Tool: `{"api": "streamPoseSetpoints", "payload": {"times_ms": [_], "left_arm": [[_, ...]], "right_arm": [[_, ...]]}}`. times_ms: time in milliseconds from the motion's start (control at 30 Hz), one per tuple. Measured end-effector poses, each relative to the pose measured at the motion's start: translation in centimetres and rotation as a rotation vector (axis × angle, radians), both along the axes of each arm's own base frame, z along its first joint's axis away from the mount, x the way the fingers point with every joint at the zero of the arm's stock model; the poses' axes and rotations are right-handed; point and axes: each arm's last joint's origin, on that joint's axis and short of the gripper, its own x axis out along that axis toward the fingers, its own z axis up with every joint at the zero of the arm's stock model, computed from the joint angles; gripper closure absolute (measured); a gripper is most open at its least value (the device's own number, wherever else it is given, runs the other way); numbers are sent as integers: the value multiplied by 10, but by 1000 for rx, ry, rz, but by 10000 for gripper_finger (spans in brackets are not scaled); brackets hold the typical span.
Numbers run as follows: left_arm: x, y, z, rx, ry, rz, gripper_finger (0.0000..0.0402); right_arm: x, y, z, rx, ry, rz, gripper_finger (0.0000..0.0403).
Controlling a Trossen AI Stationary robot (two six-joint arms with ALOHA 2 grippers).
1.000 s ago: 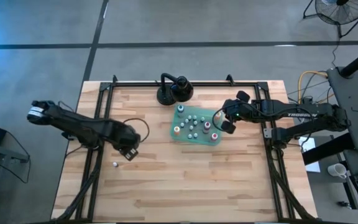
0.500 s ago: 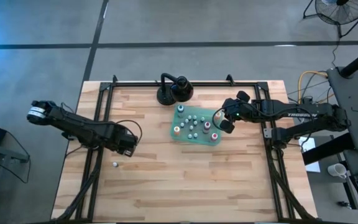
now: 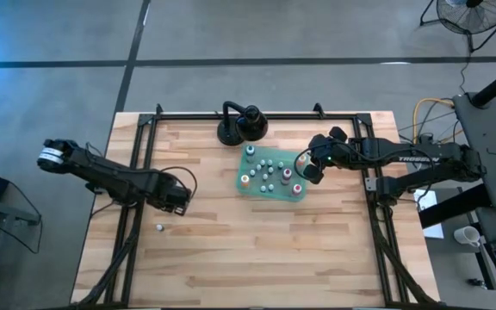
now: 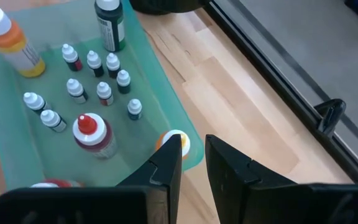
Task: Pick & Place food coloring
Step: Put the violet food coloring bottle into the bin
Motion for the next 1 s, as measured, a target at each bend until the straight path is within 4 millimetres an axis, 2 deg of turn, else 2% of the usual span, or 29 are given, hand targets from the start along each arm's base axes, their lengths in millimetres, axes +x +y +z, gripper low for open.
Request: {"api": "streamPoseSetpoints", "payload": {"times_ms": [200, 633, 1000], "left_arm": [[2, -1, -9, -26, -43, 4, 298], [1, 0, -11, 2, -40, -5, 300], [-4, 1, -22, -2, -28, -24, 340]], "right_arm": [[0, 0, 0, 11, -10, -15, 339], [0, 0, 0, 15, -14, -20, 339], [0, 0, 0, 13, -12, -18, 339]]}}
